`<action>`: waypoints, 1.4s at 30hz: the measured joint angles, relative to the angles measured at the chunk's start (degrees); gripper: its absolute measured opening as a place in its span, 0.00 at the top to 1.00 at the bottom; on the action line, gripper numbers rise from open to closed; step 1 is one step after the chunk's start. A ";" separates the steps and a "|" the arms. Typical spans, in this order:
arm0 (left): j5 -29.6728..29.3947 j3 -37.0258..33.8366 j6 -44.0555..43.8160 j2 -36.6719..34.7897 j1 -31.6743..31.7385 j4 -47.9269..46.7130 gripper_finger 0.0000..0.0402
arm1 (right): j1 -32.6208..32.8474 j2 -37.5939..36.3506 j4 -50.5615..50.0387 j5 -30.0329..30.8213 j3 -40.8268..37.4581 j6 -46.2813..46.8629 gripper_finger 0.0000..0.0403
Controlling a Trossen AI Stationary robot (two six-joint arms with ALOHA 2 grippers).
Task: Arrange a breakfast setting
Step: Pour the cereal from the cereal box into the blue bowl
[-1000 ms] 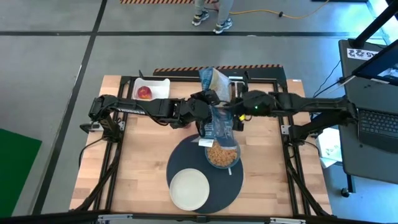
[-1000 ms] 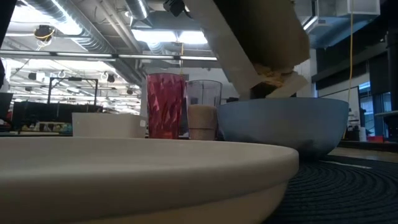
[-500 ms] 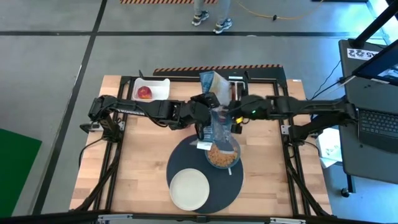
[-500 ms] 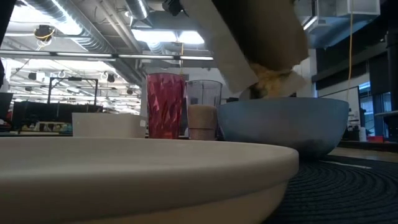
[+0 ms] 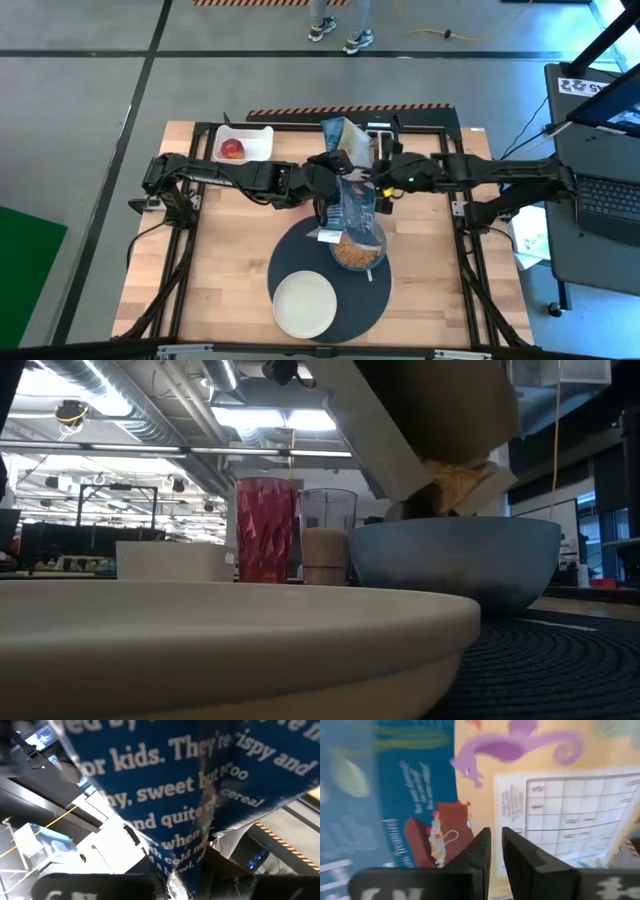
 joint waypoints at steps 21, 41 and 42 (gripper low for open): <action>-0.52 0.00 -4.11 -1.29 2.68 -3.32 0.90 | 1.85 -11.50 -4.13 7.20 7.55 2.88 0.88; 1.92 0.05 -19.77 -12.81 5.77 -6.55 0.90 | 1.79 -22.73 -7.19 21.25 11.38 -2.44 0.88; 2.73 -0.02 -21.74 -13.32 6.08 -7.16 0.90 | 1.79 -22.73 -7.21 21.53 11.27 -2.44 0.88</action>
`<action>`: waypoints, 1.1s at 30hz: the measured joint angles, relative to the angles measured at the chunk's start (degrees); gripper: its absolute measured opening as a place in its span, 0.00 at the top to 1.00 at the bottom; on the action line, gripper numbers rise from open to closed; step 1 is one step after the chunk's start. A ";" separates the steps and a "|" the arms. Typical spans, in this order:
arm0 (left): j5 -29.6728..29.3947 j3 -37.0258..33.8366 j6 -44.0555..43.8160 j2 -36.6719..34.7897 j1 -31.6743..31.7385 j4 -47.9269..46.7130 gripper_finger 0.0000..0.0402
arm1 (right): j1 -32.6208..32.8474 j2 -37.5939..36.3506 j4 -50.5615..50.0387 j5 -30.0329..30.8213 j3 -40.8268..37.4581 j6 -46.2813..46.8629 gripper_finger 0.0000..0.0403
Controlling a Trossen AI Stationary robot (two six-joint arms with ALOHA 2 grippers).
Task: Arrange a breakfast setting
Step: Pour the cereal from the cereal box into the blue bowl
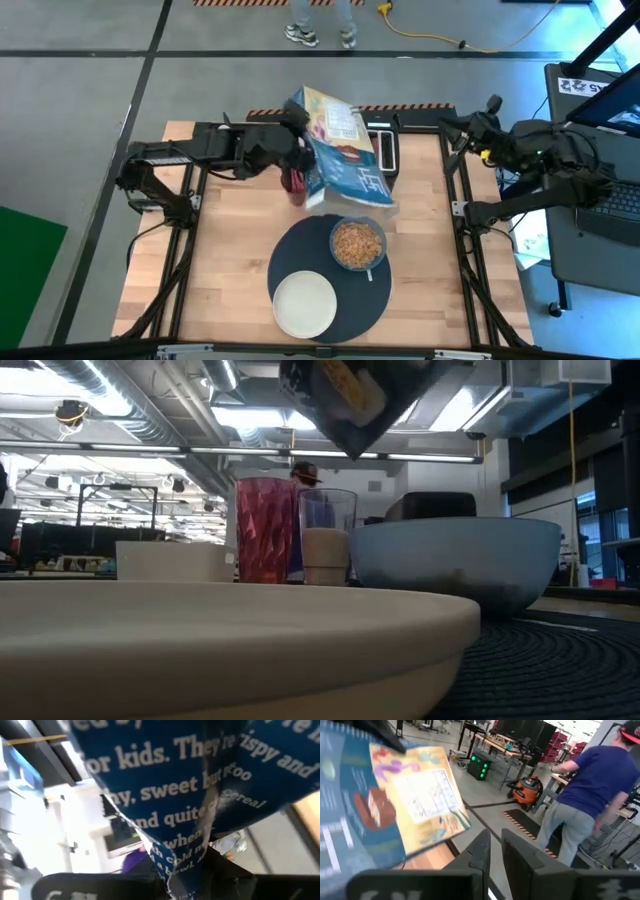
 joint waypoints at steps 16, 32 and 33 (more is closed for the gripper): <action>17.99 0.00 -28.00 -4.91 8.71 -8.22 0.90 | 0.00 2.60 0.95 1.03 -1.97 -0.13 0.88; 60.48 0.02 -52.50 -4.24 37.56 -7.38 0.90 | 0.00 2.62 0.65 2.93 -1.97 -0.04 0.88; 63.64 0.02 -53.12 -3.77 39.72 -7.63 0.90 | 0.00 2.64 0.62 2.97 -1.97 -0.09 0.88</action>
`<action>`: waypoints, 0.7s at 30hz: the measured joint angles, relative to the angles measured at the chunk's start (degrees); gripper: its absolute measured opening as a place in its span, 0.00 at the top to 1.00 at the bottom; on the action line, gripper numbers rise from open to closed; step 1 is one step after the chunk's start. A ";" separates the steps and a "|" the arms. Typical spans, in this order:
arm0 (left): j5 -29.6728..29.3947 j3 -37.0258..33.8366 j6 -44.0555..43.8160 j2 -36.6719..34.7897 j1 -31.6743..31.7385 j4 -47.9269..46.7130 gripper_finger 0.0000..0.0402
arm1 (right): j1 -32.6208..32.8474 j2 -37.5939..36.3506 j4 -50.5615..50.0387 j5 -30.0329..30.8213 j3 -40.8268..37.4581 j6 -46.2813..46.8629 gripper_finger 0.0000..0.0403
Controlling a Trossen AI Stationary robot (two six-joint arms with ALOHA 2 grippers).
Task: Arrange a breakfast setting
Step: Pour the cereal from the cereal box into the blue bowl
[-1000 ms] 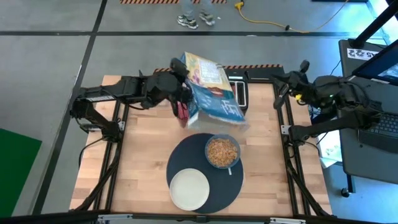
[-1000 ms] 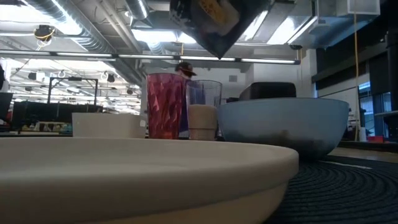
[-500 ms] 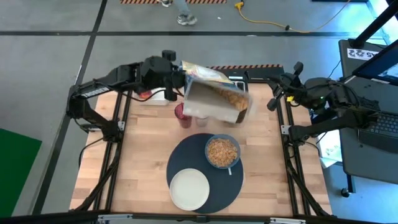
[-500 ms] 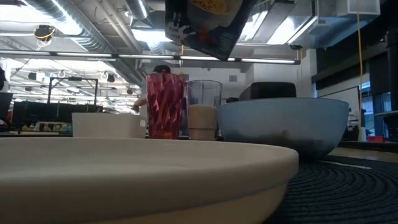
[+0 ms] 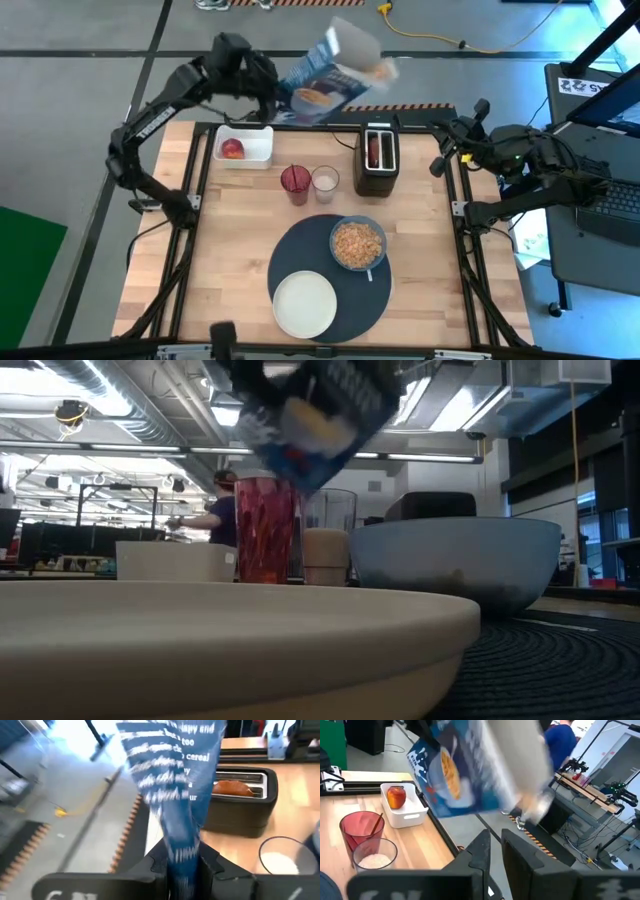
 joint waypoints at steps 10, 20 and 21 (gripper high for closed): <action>15.42 -9.00 -0.97 2.00 7.44 9.60 0.98 | 0.00 1.86 -0.54 1.58 0.04 -0.02 0.88; 15.73 -9.72 -2.86 1.98 7.04 11.69 0.99 | -1.87 4.13 -3.21 4.42 -2.42 3.50 0.88; 16.04 -9.32 -3.18 1.85 7.04 11.97 0.99 | -2.88 3.42 -3.13 3.11 -3.86 4.63 0.88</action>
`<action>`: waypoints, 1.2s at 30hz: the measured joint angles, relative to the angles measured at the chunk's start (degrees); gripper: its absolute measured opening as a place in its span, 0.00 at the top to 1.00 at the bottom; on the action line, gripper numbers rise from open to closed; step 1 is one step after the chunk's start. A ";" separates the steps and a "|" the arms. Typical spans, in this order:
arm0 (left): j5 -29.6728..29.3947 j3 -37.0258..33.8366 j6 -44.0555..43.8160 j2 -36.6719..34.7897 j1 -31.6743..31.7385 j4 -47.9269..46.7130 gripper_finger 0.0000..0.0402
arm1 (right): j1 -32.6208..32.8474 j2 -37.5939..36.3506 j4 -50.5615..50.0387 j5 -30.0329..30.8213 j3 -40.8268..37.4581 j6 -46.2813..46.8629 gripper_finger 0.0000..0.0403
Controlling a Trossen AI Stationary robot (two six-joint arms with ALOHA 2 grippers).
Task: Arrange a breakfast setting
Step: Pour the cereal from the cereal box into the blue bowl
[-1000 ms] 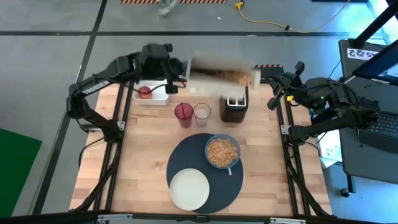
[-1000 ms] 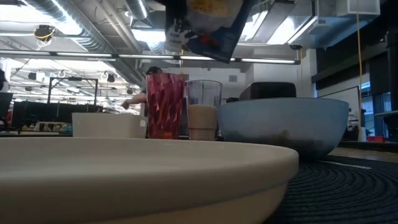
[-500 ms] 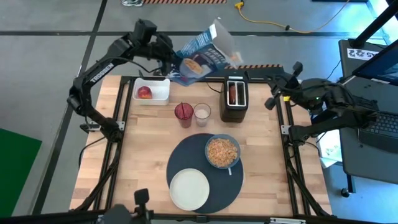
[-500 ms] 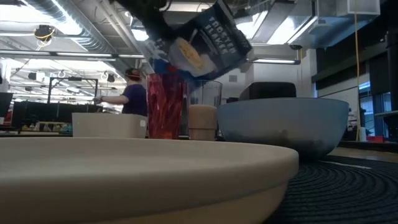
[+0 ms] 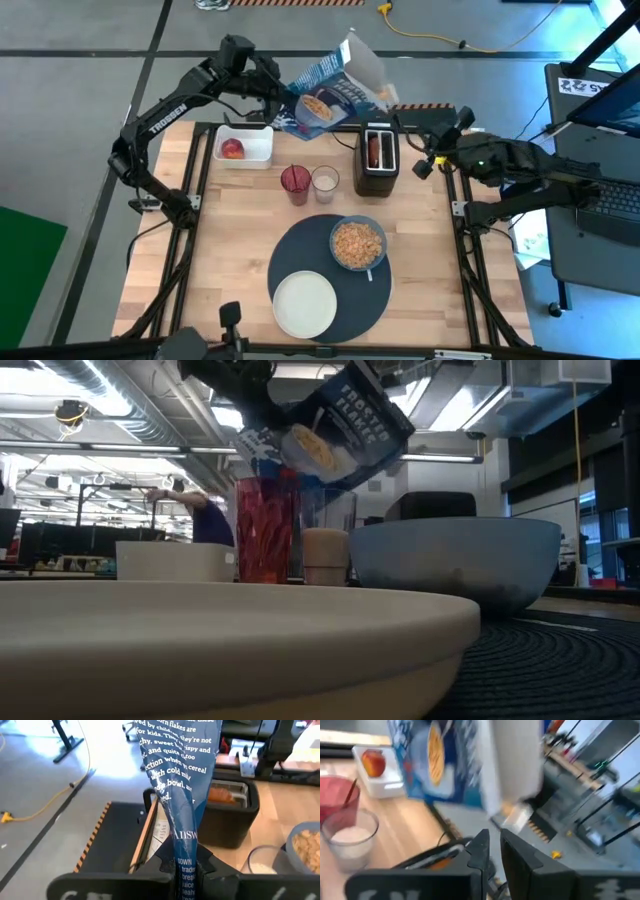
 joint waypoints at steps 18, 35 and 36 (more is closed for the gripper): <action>16.76 1.10 -10.28 -6.10 1.82 8.59 0.99 | -34.68 1.66 60.33 -41.58 -26.28 2.01 0.88; 10.74 1.21 -9.62 -6.10 0.83 8.42 0.96 | -30.95 16.10 52.29 -42.20 -5.75 -6.24 0.88; 10.51 1.21 -9.62 -6.10 0.77 8.40 0.95 | -30.95 16.20 52.39 -42.20 -5.44 -6.24 0.88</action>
